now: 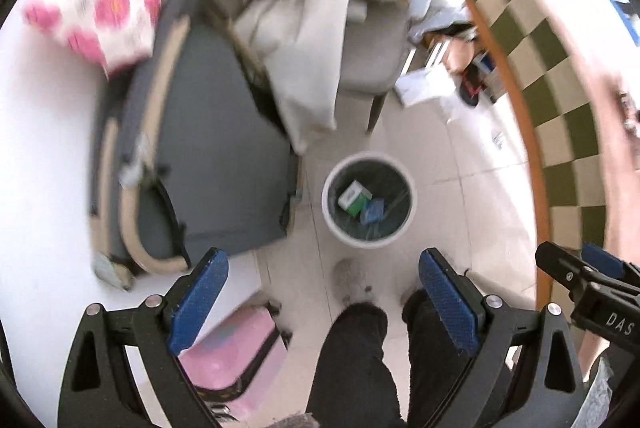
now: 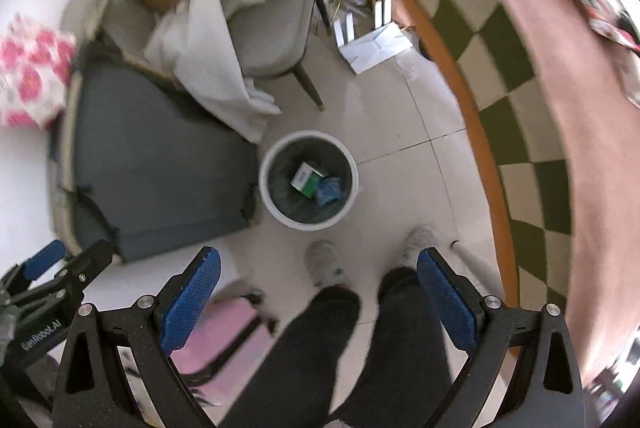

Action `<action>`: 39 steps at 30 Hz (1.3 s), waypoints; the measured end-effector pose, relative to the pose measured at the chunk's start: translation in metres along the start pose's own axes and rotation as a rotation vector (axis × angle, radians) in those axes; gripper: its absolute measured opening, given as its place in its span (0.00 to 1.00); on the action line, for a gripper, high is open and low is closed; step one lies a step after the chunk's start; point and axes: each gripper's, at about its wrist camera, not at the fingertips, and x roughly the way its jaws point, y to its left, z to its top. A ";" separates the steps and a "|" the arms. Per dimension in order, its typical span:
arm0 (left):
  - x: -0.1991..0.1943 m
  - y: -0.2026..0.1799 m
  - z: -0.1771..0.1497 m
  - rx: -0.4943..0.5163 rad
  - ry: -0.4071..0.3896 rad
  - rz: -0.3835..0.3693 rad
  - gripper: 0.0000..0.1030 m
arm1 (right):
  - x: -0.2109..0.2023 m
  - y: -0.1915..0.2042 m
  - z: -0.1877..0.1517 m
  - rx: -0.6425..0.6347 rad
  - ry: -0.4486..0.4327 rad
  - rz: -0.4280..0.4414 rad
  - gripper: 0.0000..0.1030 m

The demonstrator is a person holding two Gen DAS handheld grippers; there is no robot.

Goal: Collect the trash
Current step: 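Move both tools back toward the table, then grasp the blue-green snack bag with the right tool while the left grasps the white Doctor box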

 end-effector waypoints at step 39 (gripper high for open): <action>0.008 -0.665 0.046 1.452 0.080 -0.003 0.53 | -0.109 -0.619 -0.048 0.927 0.039 -0.148 0.97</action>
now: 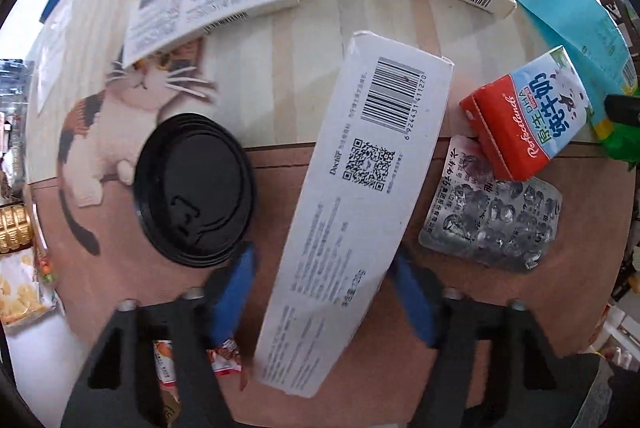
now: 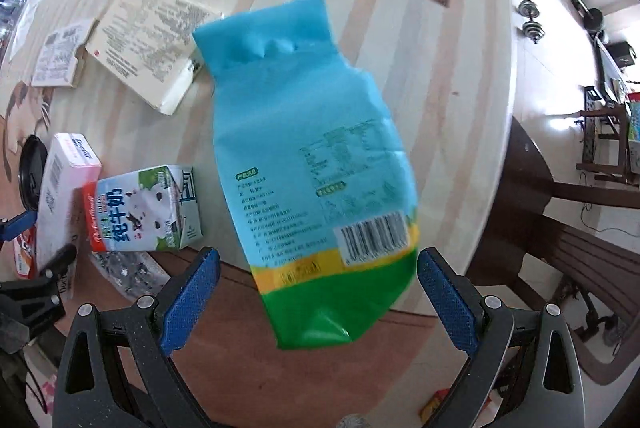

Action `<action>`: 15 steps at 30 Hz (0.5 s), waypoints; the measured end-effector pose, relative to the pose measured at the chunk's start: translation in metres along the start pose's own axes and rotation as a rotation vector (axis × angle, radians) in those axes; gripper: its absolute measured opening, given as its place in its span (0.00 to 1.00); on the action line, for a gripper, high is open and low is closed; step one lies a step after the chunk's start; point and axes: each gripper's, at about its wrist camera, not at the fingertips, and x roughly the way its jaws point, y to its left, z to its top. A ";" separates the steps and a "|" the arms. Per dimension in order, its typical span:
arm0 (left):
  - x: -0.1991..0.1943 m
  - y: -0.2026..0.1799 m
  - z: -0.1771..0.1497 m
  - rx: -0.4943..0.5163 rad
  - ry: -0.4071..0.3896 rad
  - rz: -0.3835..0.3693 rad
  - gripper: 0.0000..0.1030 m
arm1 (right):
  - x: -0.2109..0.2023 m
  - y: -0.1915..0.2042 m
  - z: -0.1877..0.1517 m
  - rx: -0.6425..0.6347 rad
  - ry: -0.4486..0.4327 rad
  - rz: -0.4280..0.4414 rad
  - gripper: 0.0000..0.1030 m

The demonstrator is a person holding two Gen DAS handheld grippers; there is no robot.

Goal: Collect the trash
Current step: 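Grasp the blue-green snack bag with the right tool while the left grasps the white Doctor box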

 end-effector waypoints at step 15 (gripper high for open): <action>-0.019 0.018 -0.028 -0.157 -0.056 -0.051 0.48 | 0.030 -0.013 0.023 0.035 -0.005 -0.015 0.77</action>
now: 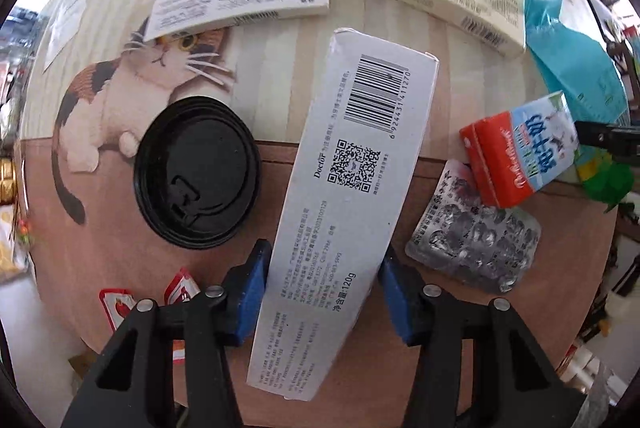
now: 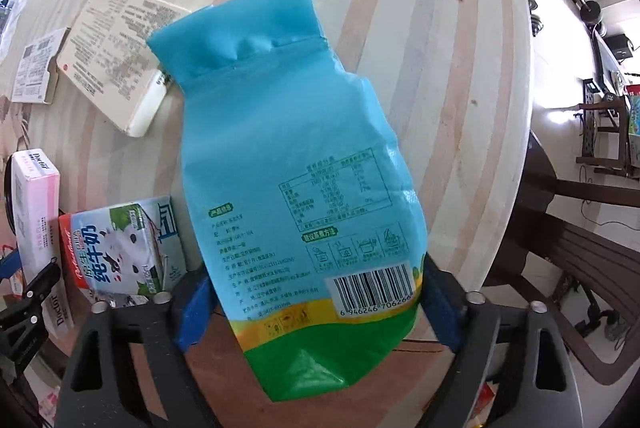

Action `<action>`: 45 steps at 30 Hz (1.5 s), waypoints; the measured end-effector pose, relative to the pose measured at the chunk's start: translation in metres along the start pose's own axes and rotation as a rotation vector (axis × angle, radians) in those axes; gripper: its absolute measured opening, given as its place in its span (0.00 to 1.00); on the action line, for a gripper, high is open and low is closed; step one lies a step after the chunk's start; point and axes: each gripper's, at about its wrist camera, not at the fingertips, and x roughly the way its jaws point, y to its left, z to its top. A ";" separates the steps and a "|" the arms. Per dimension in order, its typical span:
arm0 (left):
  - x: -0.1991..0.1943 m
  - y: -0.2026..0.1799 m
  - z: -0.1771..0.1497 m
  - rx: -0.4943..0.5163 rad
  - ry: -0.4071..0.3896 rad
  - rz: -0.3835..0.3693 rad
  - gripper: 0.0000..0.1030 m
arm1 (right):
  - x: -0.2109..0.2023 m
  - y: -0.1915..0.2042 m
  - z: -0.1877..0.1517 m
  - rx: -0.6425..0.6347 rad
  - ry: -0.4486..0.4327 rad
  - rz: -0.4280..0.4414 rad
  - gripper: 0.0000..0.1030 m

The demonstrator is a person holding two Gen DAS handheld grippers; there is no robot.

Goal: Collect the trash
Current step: 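Grasp the blue-green snack bag with the right tool while the left grasps the white Doctor box, then carry both items over the white bin and open both tools to drop them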

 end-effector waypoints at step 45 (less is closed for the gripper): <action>0.053 0.150 -0.538 -1.147 -0.095 -0.310 0.46 | 0.031 0.327 -0.419 -0.635 0.090 0.195 0.57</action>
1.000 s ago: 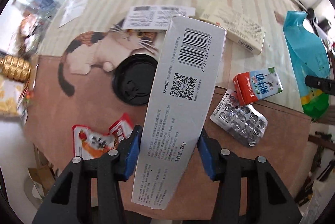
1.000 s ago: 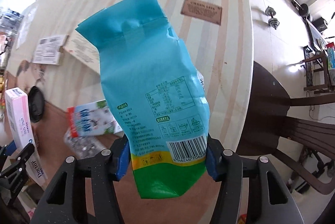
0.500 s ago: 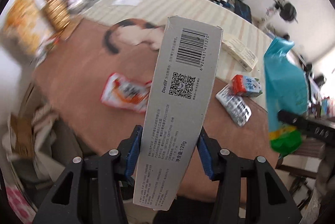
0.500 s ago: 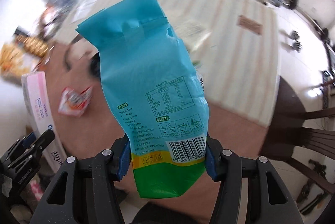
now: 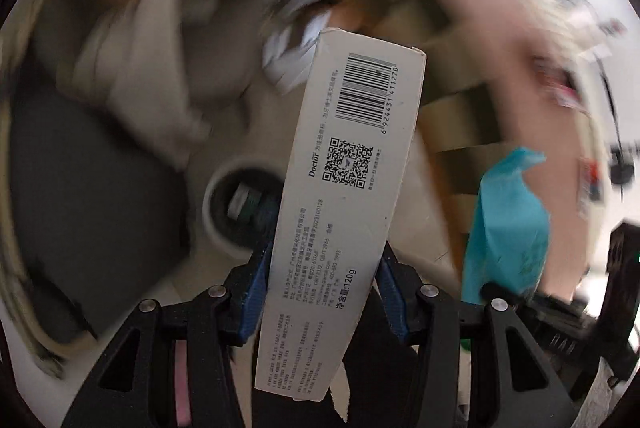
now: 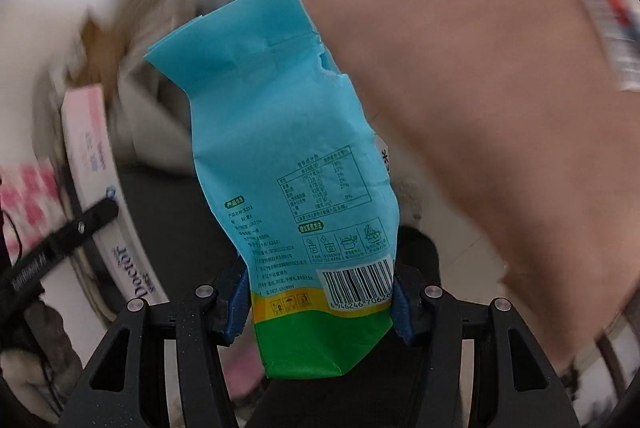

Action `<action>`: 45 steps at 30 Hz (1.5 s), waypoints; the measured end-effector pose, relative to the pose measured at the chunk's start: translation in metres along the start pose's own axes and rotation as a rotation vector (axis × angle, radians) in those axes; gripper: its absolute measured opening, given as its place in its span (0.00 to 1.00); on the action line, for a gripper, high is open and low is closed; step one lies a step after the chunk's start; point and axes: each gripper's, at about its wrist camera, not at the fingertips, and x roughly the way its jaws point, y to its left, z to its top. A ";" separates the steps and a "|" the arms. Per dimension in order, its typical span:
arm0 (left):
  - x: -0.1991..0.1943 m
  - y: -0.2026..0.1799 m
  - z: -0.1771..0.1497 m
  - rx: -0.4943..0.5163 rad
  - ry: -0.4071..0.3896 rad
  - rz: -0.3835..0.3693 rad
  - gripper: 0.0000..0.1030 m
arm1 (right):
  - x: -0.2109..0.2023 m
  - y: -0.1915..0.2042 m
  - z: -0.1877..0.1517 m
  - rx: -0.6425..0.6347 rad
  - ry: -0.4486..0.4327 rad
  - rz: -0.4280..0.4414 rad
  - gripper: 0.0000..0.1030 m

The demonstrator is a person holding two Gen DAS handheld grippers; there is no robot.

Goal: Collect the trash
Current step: 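Carry both items over the white bin and open both tools to drop them, then move both tools back toward the table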

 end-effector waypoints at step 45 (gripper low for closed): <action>0.217 0.157 -0.025 -0.238 0.053 0.241 0.94 | 0.303 0.094 0.035 -0.385 0.109 -0.287 0.97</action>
